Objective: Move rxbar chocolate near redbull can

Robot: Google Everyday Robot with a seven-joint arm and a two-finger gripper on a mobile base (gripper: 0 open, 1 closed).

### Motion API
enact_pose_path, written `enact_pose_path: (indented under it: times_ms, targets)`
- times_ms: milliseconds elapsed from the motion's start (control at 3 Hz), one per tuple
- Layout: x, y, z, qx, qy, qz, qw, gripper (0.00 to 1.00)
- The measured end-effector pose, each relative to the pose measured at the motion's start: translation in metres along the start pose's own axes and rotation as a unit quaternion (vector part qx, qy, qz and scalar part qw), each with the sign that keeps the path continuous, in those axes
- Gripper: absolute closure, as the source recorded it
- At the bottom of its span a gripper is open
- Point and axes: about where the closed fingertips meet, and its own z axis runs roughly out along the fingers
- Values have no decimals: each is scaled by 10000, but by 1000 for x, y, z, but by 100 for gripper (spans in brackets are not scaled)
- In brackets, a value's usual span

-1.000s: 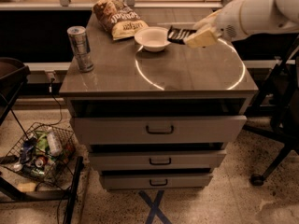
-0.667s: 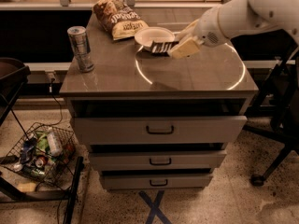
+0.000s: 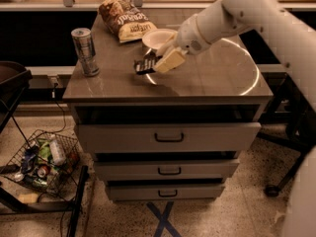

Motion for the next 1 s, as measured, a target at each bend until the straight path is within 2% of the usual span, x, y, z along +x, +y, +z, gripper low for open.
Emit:
enact_pose_path:
  times_ms: [333,667,1000]
  targets:
    - [-22,5,28,-356,-176,-311,9987,100]
    - [-46,12,50,-673,-305,-612,9954,100]
    - [-57,19,72,-936,-283,-770,9922,100]
